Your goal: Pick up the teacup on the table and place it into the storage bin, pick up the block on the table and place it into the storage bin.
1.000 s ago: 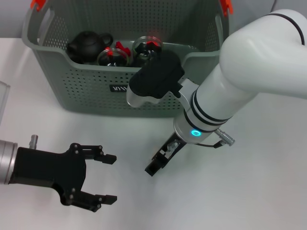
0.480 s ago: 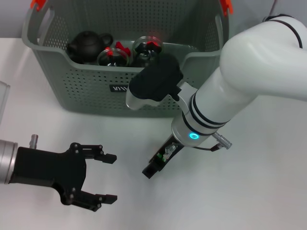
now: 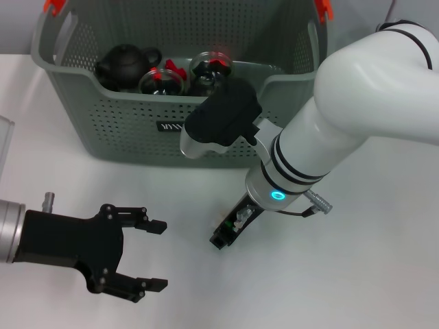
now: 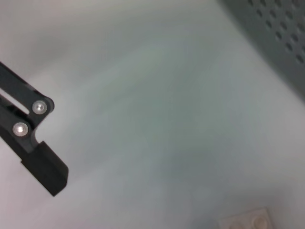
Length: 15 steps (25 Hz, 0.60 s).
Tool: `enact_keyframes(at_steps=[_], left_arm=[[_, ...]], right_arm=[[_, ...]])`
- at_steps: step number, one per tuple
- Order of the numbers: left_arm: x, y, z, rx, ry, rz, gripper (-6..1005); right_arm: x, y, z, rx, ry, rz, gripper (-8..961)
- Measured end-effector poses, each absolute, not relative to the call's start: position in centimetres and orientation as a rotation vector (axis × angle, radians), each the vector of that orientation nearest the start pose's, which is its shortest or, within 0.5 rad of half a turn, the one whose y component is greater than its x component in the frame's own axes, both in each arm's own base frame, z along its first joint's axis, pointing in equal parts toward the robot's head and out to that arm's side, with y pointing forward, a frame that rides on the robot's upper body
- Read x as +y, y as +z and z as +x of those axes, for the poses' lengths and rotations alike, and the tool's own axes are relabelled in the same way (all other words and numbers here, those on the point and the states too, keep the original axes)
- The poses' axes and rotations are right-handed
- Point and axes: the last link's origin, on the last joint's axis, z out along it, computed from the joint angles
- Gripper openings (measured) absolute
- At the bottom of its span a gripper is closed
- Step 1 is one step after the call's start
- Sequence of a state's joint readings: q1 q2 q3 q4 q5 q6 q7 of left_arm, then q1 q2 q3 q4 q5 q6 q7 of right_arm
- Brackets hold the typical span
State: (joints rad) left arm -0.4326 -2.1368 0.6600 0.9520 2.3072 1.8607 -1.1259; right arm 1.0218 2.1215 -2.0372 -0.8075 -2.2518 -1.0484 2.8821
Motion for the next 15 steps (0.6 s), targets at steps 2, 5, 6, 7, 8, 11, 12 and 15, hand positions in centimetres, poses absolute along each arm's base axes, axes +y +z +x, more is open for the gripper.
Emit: enact_keyframes(at_steps=[2, 5, 6, 7, 8, 11, 12, 15], left_arm=[[27.27, 1.3, -27.54, -0.126, -0.391, -3.031, 859], [27.28, 1.26, -27.55, -0.126, -0.39, -3.031, 859], [27.28, 1.26, -27.55, -0.126, -0.39, -3.031, 859], [27.28, 1.25, -27.55, -0.126, -0.39, -3.031, 859], [27.28, 1.25, -27.55, -0.126, -0.39, -3.031, 859], [27.27, 1.23, -27.56, -0.127, -0.391, -3.032, 859], [27.27, 1.23, -27.56, -0.128, -0.391, -3.031, 859], [27.28, 1.28, -27.59, -0.129, -0.392, -3.029, 859]], right_arm=[[34.73, -15.61, 10.7, 0.781, -0.591, -2.743, 489], [34.73, -15.61, 10.7, 0.781, -0.592, -2.743, 480], [34.72, -15.6, 10.71, 0.781, -0.593, -2.743, 477], [34.72, -15.6, 10.69, 0.78, -0.595, -2.743, 474], [34.7, -15.6, 10.65, 0.776, -0.596, -2.743, 471], [34.65, -15.57, 10.53, 0.771, -0.599, -2.746, 462], [34.64, -15.54, 10.5, 0.77, -0.6, -2.747, 459], [34.62, -15.39, 10.21, 0.762, -0.597, -2.751, 449]])
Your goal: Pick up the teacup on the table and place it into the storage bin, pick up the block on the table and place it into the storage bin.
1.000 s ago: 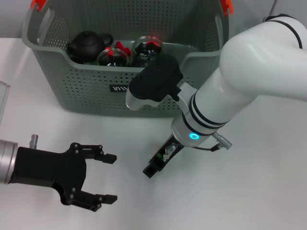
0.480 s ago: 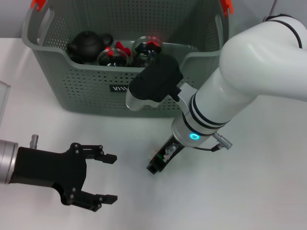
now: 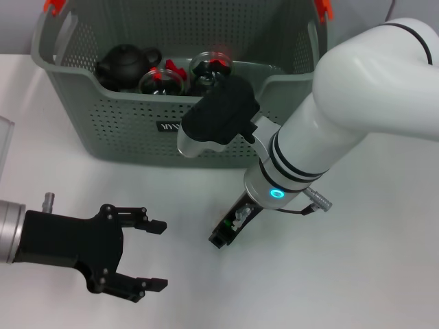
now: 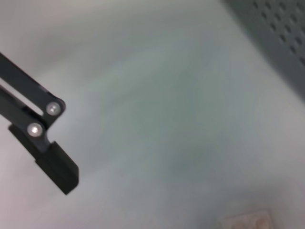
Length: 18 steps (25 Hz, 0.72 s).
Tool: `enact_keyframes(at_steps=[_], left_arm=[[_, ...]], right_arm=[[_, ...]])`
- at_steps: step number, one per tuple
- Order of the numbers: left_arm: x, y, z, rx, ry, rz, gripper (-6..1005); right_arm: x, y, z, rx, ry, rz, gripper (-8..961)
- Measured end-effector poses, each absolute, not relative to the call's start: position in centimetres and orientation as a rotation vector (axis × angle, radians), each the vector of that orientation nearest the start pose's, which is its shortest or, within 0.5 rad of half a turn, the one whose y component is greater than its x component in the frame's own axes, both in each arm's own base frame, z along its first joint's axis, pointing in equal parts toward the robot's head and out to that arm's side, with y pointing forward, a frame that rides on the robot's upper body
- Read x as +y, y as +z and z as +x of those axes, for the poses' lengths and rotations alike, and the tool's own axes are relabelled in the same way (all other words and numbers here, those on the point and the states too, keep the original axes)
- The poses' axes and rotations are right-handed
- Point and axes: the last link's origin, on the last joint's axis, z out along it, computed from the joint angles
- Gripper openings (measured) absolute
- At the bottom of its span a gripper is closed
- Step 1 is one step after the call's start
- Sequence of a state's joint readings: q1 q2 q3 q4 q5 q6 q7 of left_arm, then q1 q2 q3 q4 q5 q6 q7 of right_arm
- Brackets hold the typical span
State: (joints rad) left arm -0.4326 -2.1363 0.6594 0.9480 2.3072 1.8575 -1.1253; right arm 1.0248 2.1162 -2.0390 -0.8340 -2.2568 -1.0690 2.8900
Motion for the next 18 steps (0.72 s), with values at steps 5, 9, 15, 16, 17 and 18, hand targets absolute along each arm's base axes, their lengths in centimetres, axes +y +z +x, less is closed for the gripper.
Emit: enact_keyframes(at_steps=[5, 9, 15, 16, 17, 18], left_arm=[[27.3, 1.4, -27.7, -0.131, -0.389, -3.027, 859], [27.2, 1.5, -27.8, -0.137, -0.386, -3.028, 859], [27.1, 1.5, -27.8, -0.142, -0.388, -3.028, 859], [27.1, 1.5, -27.8, -0.141, -0.389, -3.028, 859], [27.2, 1.5, -27.7, -0.141, -0.389, -3.029, 859], [27.2, 1.5, -27.7, -0.14, -0.389, -3.029, 859]], right_arm=[[34.1, -14.9, 9.7, 0.762, -0.6, -2.775, 439], [33.7, -13.1, 8.7, 0.78, -0.593, -2.797, 438], [32.9, -8.4, 4.8, 0.744, -0.518, -2.806, 439], [32.9, -7.7, 3.9, 0.729, -0.488, -2.812, 439], [32.9, -6.9, 3.0, 0.715, -0.462, -2.819, 439], [32.9, -6.1, 1.8, 0.693, -0.422, -2.826, 439]])
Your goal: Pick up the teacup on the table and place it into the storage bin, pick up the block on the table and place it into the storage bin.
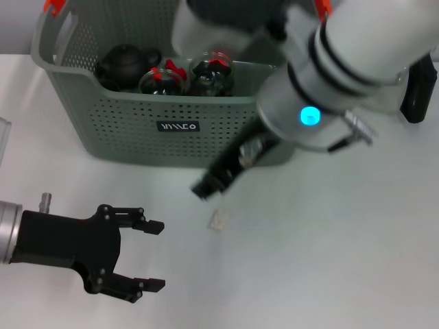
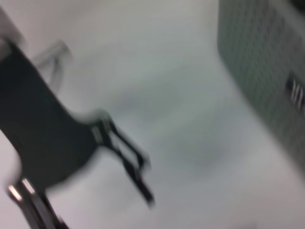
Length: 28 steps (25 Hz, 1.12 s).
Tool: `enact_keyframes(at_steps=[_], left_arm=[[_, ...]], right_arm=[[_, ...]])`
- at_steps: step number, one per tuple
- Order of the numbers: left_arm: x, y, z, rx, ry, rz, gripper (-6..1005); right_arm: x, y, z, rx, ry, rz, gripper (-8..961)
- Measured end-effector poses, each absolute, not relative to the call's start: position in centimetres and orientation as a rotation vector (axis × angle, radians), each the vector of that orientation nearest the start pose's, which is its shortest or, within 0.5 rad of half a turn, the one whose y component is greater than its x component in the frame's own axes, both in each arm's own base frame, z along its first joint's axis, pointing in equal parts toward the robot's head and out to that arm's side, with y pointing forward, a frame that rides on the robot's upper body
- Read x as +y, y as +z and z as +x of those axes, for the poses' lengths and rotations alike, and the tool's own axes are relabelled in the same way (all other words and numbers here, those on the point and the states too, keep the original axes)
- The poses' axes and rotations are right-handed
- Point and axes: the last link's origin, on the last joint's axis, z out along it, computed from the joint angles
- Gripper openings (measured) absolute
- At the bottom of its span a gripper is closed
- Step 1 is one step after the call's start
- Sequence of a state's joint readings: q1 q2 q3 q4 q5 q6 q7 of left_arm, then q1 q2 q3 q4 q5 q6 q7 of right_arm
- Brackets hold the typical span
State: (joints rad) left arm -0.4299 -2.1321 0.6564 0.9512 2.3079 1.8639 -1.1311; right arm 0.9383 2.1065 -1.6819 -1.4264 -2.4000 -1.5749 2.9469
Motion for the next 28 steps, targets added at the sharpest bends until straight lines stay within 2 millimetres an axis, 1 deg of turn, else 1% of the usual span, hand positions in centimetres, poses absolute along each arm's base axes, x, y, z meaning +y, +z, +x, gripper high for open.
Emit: enact_keyframes(at_steps=[3, 4, 6, 8, 11, 12, 16, 18, 21, 24, 28], left_arm=[[27.2, 1.5, -27.7, -0.138, -0.389, -3.03, 859], [27.2, 1.5, -27.7, -0.137, -0.39, -3.03, 859], [27.2, 1.5, -27.7, -0.138, -0.391, -3.03, 859], [27.2, 1.5, -27.6, -0.138, -0.392, -3.031, 859], [27.2, 1.5, -27.6, -0.139, -0.394, -3.031, 859], [27.2, 1.4, -27.6, -0.14, -0.394, -3.03, 859], [27.2, 1.4, -27.6, -0.139, -0.397, -3.031, 859], [27.3, 1.3, -27.5, -0.137, -0.399, -3.032, 859], [27.3, 1.4, -27.5, -0.137, -0.398, -3.033, 859], [27.3, 1.4, -27.5, -0.137, -0.396, -3.033, 859], [27.3, 1.5, -27.6, -0.14, -0.387, -3.032, 859]], right_arm=[[33.3, -3.9, -1.1, 0.625, -0.322, -2.824, 439], [33.8, -3.1, -1.9, 0.599, -0.29, -2.806, 439], [34.8, -1.9, -2.9, 0.56, -0.248, -2.763, 439], [36.1, -0.9, -3.4, 0.53, -0.198, -2.699, 439], [38.5, 0.1, -3.3, 0.506, -0.13, -2.588, 440], [39.3, 0.3, -2.9, 0.511, -0.115, -2.555, 440], [42.4, 0.2, -1.3, 0.532, -0.102, -2.452, 446], [43.4, 0.0, -0.7, 0.539, -0.122, -2.416, 457], [44.5, -0.2, 0.1, 0.57, -0.156, -2.384, 474], [45.3, 0.1, 0.8, 0.623, -0.162, -2.365, 491], [45.6, 0.6, 0.8, 0.624, -0.15, -2.347, 514]])
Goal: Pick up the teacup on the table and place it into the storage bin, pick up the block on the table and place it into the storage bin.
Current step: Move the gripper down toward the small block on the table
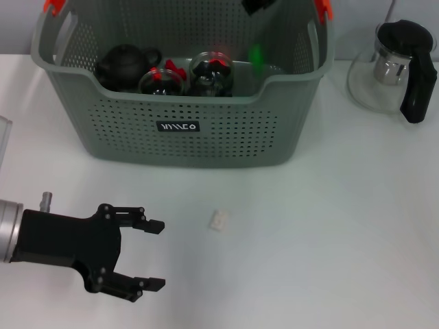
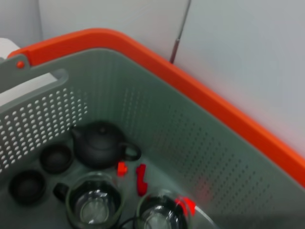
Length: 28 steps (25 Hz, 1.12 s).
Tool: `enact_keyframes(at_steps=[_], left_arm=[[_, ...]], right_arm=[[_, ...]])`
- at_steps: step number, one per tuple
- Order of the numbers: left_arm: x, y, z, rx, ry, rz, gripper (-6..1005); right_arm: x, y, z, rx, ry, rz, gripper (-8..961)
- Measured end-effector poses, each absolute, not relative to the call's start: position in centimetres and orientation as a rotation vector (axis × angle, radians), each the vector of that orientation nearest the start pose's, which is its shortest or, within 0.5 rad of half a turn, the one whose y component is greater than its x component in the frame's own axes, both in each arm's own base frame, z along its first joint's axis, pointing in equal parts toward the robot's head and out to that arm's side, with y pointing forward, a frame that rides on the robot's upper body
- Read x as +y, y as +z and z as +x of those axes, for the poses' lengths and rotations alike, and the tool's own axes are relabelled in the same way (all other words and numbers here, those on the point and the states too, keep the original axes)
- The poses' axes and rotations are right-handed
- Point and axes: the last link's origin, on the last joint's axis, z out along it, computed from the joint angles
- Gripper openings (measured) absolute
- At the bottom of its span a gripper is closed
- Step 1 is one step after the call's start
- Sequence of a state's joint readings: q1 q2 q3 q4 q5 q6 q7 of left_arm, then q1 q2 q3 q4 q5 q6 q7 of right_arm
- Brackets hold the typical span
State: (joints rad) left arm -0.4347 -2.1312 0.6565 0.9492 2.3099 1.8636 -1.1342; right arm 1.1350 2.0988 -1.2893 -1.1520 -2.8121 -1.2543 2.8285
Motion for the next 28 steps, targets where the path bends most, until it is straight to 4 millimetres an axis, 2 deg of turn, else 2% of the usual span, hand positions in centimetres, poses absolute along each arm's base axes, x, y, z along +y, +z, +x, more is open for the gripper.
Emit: enact_keyframes(at_steps=[7, 11, 17, 21, 28], left_arm=[[27.5, 2.3, -28.3, -0.149, -0.346, -3.005, 859], [27.7, 3.1, -29.0, -0.177, -0.31, -2.978, 859], [27.8, 3.7, -29.5, -0.196, -0.292, -2.956, 859], [27.8, 3.8, -29.5, -0.195, -0.291, -2.953, 859], [27.8, 3.7, -29.4, -0.191, -0.292, -2.956, 859]], right_arm=[[44.8, 1.5, -0.5, 0.578, -0.105, -2.355, 796], [42.8, 1.6, -1.0, 0.583, -0.124, -2.451, 939], [38.2, 1.6, -1.3, 0.548, -0.247, -2.672, 934], [35.8, 0.1, -0.2, 0.553, -0.405, -2.794, 931], [35.6, -5.0, 2.8, 0.616, -0.553, -2.851, 931]])
